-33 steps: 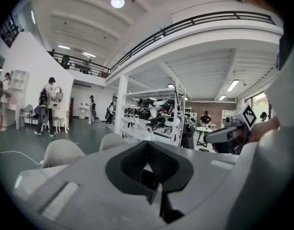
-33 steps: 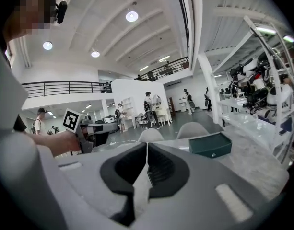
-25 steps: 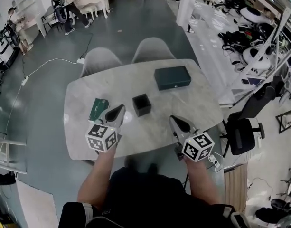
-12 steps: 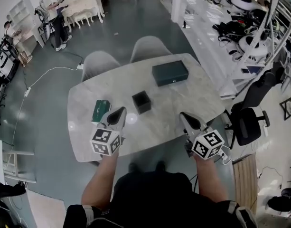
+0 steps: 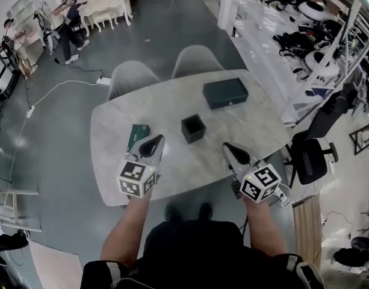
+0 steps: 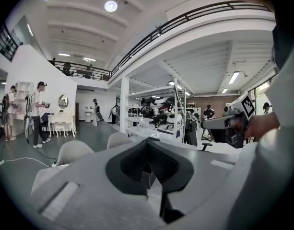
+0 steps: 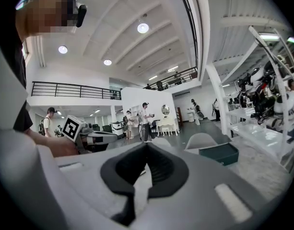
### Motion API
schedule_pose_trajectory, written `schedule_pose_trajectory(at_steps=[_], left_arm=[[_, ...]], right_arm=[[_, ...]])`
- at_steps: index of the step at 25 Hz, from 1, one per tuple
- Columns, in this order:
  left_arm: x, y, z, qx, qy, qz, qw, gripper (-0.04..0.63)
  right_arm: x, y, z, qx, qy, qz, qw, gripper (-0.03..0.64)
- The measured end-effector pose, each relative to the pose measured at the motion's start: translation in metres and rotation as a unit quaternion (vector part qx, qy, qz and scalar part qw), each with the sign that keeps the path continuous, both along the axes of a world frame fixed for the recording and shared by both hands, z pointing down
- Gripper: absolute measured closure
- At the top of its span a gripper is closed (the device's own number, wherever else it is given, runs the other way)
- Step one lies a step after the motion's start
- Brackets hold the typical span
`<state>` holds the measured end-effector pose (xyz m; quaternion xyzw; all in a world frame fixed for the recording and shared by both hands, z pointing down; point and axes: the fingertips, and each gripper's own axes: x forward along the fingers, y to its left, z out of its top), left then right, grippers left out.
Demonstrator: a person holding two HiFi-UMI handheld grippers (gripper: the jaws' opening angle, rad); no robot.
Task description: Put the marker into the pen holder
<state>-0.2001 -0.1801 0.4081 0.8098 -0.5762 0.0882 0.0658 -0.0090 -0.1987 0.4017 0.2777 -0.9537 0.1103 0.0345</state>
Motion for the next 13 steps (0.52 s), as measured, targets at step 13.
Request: schedule_pose_trajectory(at_steps=[13], left_arm=[[-0.08,0.046,0.015,0.004,0.009,0.01,0.9999,0.585]], right_arm=[[-0.082,0.052,0.002,0.018,0.012,0.009,1.0,0.615]])
